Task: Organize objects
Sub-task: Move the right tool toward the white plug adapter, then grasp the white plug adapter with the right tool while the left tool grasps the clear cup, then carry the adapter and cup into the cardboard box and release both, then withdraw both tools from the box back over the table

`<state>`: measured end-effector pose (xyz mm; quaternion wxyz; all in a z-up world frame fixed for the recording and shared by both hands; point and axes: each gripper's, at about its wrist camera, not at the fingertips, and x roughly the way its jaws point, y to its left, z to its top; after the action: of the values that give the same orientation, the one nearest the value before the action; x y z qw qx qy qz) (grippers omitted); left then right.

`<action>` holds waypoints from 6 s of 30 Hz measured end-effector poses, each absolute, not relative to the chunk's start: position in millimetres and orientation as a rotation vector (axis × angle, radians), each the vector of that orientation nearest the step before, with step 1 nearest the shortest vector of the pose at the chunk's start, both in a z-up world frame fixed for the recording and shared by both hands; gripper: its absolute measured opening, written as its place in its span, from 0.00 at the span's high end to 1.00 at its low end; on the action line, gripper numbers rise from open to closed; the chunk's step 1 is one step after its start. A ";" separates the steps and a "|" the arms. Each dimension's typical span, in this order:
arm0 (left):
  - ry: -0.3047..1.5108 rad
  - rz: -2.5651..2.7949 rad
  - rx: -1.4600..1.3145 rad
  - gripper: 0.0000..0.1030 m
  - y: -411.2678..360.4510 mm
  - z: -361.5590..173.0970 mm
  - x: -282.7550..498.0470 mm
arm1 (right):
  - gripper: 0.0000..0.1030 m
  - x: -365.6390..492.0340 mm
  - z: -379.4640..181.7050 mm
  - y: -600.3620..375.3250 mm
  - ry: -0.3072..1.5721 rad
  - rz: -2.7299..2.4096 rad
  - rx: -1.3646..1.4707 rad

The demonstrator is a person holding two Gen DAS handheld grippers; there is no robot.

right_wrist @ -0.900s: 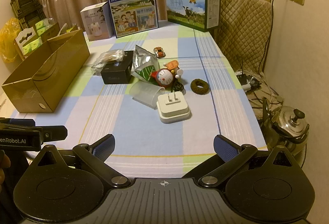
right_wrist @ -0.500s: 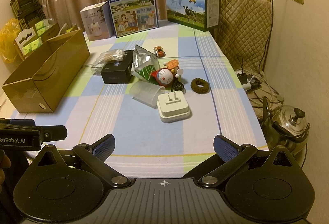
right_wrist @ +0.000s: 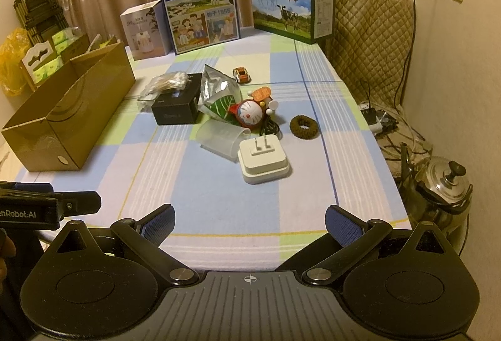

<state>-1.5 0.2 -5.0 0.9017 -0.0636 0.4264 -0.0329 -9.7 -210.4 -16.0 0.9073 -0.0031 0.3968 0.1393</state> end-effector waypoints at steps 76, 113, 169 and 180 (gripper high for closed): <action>0.893 -0.330 -0.030 0.08 -38.6 -68.2 175.5 | 0.40 154.5 -90.4 -216.8 0.954 0.186 -0.052; 0.914 -0.331 0.007 0.34 -33.3 -72.8 150.3 | 0.41 139.1 -76.3 -208.9 0.916 0.172 -0.026; 0.695 0.210 -0.124 0.20 290.0 36.8 87.0 | 0.38 140.5 15.7 109.3 0.692 0.845 -0.152; 0.647 0.201 -0.157 0.20 252.1 60.9 43.8 | 0.38 88.0 26.5 -2.1 0.703 0.664 -0.046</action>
<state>43.8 252.1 60.9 0.9401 -0.0772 0.3171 0.0986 88.0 -2.1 26.5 0.8852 -0.0219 0.3377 0.3193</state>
